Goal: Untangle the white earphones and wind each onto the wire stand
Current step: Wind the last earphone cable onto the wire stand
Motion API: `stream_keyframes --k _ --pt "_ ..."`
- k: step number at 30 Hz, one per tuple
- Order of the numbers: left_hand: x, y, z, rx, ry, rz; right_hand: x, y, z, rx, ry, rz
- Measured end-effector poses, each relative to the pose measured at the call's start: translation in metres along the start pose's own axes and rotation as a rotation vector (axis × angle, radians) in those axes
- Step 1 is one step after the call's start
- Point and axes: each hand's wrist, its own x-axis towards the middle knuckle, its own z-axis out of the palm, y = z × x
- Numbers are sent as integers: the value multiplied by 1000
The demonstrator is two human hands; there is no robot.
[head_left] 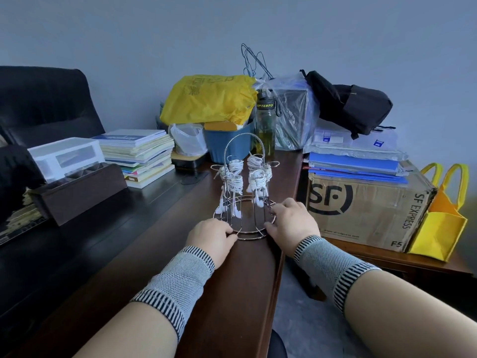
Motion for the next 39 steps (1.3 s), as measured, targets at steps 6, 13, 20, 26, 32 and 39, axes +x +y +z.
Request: stream_keyframes --k 6,13,20,26,32,39 --pt "28 3 12 -36 59 -88 8 -7 14 -51 -96 -98" --pt "70 -16 20 -43 -17 -99 41 -7 26 -113 -166 -109" --pt "102 -23 24 -47 -41 -46 99 -13 41 -126 -206 -15" --pt "127 -31 30 -123 15 -57 145 -8 49 -122 -211 52" --pt "144 -34 33 -114 25 -75 157 -4 56 -124 -178 48" --pt "145 -34 35 -112 14 -95 156 -2 57 -111 -170 24"
